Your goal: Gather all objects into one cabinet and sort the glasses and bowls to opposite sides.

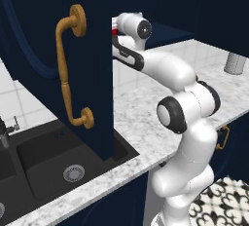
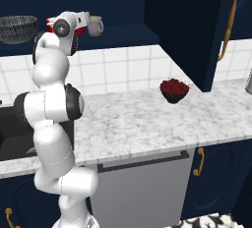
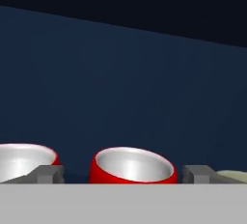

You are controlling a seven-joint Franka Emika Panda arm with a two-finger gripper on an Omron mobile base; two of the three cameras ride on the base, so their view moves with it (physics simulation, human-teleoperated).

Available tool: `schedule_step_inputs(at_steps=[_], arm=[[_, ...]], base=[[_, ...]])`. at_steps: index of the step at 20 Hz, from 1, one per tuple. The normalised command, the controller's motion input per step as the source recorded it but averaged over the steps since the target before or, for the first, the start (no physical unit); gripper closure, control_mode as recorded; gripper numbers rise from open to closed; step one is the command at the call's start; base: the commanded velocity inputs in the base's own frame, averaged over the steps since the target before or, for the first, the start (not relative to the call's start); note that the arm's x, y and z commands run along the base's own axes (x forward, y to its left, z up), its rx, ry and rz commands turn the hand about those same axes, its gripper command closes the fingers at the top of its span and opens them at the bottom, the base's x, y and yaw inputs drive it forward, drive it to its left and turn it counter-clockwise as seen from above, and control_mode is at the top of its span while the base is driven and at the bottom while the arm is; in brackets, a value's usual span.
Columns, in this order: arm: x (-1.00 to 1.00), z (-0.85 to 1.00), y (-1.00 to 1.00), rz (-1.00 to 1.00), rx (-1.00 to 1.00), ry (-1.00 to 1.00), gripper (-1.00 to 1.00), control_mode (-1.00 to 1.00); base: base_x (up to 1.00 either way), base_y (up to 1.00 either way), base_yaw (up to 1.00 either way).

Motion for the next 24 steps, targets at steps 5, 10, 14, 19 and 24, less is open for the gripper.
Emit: schedule_step_inputs(at_steps=[5, 10, 14, 19, 24], arm=[[-0.69, -0.13, -0.17, 0.00, 0.00, -0.11, -1.00, -1.00], [-1.00, -0.26, -0.76, -0.01, 0.08, 0.00, -1.00, -1.00], [-1.00, 0.00, -0.99, 0.00, 0.18, 0.04, -1.00, -1.00], [-1.00, -0.41, -0.96, 0.00, 0.07, 0.23, -1.00, -1.00], [-1.00, -0.97, -0.81, 0.00, -0.03, 0.47, -1.00, -1.00]], base=[[0.00, 0.00, 0.00], [0.00, 0.00, 0.00], [0.00, 0.00, 0.00], [0.00, 0.00, 0.00], [0.00, 0.00, 0.00]])
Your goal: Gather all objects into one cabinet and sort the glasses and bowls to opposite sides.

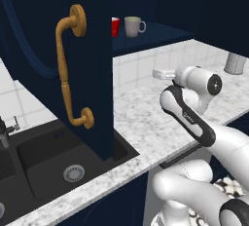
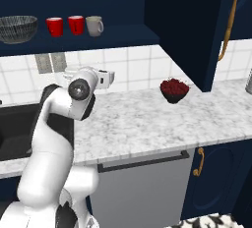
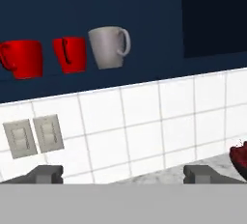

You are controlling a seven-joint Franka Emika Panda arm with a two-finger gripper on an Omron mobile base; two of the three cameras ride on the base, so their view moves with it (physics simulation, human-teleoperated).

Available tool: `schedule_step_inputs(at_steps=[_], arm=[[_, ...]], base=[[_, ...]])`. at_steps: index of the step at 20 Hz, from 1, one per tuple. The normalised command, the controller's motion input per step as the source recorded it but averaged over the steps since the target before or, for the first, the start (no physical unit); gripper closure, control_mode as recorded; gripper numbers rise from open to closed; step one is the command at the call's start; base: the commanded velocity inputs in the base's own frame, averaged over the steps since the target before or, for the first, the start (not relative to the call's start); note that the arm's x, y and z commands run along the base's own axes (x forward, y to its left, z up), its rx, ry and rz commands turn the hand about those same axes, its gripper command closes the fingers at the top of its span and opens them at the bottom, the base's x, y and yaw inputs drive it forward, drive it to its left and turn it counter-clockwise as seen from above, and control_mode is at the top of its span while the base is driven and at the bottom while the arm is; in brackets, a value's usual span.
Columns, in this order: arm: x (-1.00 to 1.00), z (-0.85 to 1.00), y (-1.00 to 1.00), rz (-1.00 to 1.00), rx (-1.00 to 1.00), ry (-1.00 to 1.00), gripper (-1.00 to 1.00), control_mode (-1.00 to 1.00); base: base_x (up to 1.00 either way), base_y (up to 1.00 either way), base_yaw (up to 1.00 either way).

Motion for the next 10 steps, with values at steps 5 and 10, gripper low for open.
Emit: schedule_step_inputs(at_steps=[5, 10], arm=[[-0.94, -1.00, -0.36, 0.00, -0.04, 0.28, -1.00, -1.00], [-0.21, -0.67, 0.00, 0.00, -0.09, 0.17, -1.00, -1.00]], base=[[0.00, 0.00, 0.00], [0.00, 0.00, 0.00]])
